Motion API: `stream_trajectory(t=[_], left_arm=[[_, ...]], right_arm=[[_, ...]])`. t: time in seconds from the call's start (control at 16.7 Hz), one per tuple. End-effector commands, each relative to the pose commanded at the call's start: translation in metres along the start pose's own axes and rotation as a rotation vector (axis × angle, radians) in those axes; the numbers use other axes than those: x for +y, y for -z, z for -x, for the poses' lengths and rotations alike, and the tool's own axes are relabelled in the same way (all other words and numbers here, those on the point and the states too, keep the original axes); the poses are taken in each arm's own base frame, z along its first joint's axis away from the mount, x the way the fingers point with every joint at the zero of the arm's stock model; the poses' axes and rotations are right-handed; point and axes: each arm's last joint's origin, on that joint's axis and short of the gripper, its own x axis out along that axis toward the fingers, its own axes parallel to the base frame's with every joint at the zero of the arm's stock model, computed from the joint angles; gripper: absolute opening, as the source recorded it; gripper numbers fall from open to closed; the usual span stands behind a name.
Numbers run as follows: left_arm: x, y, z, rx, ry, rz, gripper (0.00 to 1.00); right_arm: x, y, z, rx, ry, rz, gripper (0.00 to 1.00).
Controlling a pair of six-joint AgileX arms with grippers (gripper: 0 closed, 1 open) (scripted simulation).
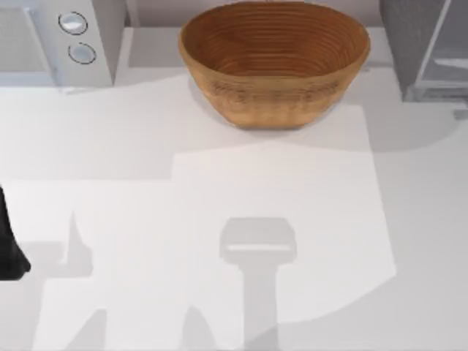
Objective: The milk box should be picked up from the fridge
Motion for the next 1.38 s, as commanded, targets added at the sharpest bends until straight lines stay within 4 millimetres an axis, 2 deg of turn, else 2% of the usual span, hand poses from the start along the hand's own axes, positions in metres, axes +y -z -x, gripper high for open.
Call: stream_trajectory(t=[0.12,0.24,0.6,0.72,0.9,1.14,1.26,1.38], left_arm=[[0.000,0.000,0.000,0.000,0.000,0.000,1.00],[0.000,0.000,0.000,0.000,0.000,0.000,1.00],[0.000,0.000,0.000,0.000,0.000,0.000,1.00],[0.000,0.000,0.000,0.000,0.000,0.000,1.00],[0.000,0.000,0.000,0.000,0.000,0.000,1.00],[0.000,0.000,0.000,0.000,0.000,0.000,1.00],[0.000,0.000,0.000,0.000,0.000,0.000,1.00],[0.000,0.000,0.000,0.000,0.000,0.000,1.00]], right_arm=[[0.001,-0.001,0.018,-0.005,-0.001,0.000,0.00],[0.001,-0.003,0.028,-0.017,-0.001,0.002,0.00],[0.004,-0.003,0.028,-0.012,-0.007,0.000,0.00],[0.008,-0.013,0.033,-0.011,-0.009,0.001,0.00],[0.019,-0.038,0.048,-0.007,-0.009,0.005,0.00],[0.042,-0.085,0.094,-0.014,-0.006,0.011,0.00],[0.055,-0.105,0.129,-0.026,-0.005,0.013,0.00],[0.068,-0.117,0.168,-0.042,-0.005,0.013,0.00]])
